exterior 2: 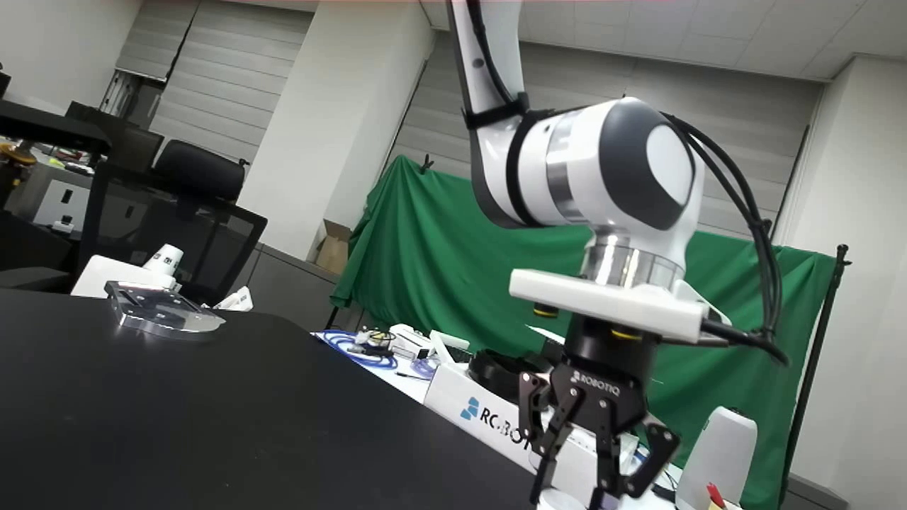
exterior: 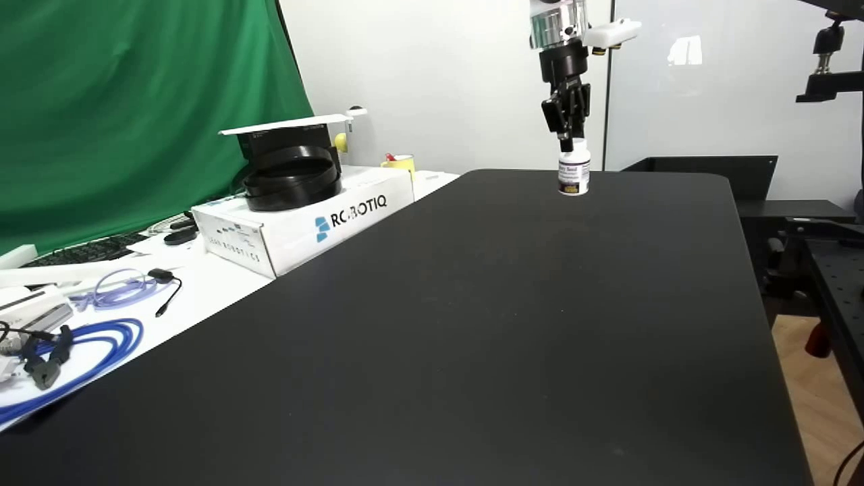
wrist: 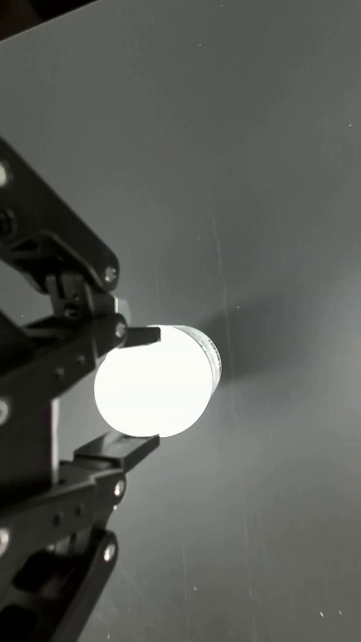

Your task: Move the bottle to the right

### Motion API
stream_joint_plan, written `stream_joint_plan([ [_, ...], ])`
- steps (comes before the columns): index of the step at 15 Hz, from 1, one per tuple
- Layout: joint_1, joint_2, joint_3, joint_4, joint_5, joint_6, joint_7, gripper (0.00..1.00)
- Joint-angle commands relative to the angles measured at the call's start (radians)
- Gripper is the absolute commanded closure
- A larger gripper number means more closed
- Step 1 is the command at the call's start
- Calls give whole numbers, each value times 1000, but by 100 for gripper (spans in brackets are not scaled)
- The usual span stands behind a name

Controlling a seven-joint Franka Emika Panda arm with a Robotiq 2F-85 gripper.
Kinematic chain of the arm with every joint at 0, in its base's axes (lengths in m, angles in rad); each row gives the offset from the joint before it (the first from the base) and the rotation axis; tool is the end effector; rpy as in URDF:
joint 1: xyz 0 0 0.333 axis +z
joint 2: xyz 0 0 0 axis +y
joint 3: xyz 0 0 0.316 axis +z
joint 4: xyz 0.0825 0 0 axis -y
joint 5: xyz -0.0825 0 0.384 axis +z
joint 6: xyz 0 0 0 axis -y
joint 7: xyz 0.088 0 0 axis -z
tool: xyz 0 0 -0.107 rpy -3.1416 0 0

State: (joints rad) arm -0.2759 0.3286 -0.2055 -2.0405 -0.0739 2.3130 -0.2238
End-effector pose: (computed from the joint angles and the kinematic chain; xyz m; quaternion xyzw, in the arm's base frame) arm 0.5231 -0.2717 0.2803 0.9931 -0.0982 -0.0444 0.0472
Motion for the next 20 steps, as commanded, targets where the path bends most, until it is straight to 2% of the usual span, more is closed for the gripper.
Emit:
stream_joint_plan([
  [1,-39,88,1,66,47,9,-14,81],
  [8,-75,175,2,108,52,0,-10,81],
  [9,-77,166,4,116,54,-17,-13,31],
  [10,-78,157,3,121,53,-28,-13,30],
  [14,-81,105,4,153,57,-99,-25,5],
  [15,-80,84,2,158,56,-114,-26,1],
  [20,-67,-8,-11,152,24,-184,-40,0],
])
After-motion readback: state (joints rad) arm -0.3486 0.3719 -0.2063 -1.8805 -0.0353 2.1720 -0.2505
